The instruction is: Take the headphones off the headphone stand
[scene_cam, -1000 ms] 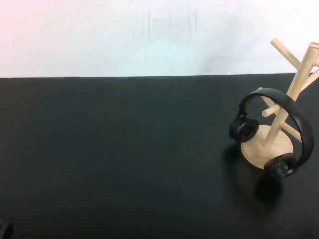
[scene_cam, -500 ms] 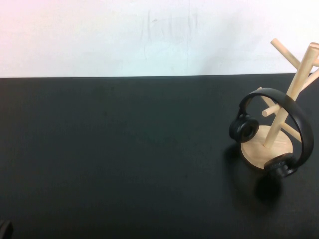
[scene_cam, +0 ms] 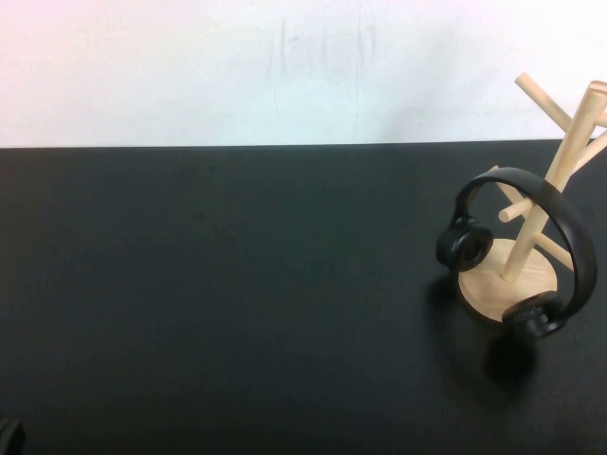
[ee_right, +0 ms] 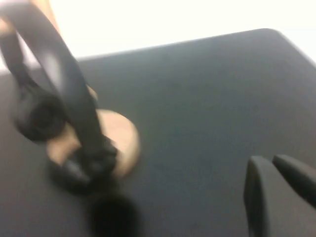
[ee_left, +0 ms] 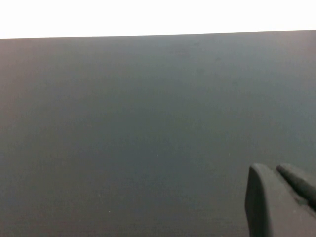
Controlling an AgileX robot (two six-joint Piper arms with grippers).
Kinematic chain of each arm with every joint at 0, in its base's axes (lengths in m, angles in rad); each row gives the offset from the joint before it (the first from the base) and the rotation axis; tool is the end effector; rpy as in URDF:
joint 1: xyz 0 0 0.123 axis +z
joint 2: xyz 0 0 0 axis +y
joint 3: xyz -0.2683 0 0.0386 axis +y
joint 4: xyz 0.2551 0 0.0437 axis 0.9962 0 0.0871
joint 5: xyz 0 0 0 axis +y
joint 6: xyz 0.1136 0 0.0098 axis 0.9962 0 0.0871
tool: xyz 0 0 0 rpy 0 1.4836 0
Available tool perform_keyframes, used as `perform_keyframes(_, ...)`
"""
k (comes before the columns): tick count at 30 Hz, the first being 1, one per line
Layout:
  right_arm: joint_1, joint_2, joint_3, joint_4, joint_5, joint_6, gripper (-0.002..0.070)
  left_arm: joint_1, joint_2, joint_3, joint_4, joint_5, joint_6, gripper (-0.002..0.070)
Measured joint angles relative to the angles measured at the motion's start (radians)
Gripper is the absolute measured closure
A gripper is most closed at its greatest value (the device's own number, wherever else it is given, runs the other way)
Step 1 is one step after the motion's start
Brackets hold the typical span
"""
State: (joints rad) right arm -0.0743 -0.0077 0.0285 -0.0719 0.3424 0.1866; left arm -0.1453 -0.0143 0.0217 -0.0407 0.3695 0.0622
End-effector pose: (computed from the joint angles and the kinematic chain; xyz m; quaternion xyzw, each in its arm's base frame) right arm 0.0966 -0.0100 0.1668 0.0841 0.7929 0.0038 0.6035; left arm 0.0946 -0.0155 0.1669 0.0723 0.7984 -0.0420 0.5963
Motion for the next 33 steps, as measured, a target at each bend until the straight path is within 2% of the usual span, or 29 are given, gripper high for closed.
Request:
perform_keyframes(8, 0.0, 0.0, 0.002, 0.479, -0.147, 0.015, 0.0684, 0.0, 0.0, 0.0, 0.0, 0.0, 0.0, 0.0679)
perform_keyframes(13, 0.0, 0.0, 0.002, 0.585, -0.203, 0.008, 0.0684, 0.0, 0.0, 0.0, 0.0, 0.0, 0.0, 0.0679)
perform_keyframes(16, 0.0, 0.0, -0.007, 0.625, -0.15, 0.003, 0.0684, 0.0, 0.0, 0.0, 0.0, 0.0, 0.0, 0.0679)
perform_keyframes(21, 0.0, 0.114, -0.192, 0.57, 0.124, -0.034, 0.0684, 0.0, 0.0, 0.0, 0.0, 0.0, 0.0, 0.0679)
perform_keyframes(27, 0.0, 0.471, -0.52, 0.326, 0.532, -0.078, 0.0684, 0.0, 0.0, 0.0, 0.0, 0.0, 0.0, 0.0679)
perform_keyframes(33, 0.009, 0.78, -0.741, 0.142, 0.702, -0.115, 0.0684, 0.0, 0.0, 0.0, 0.0, 0.0, 0.0, 0.0679)
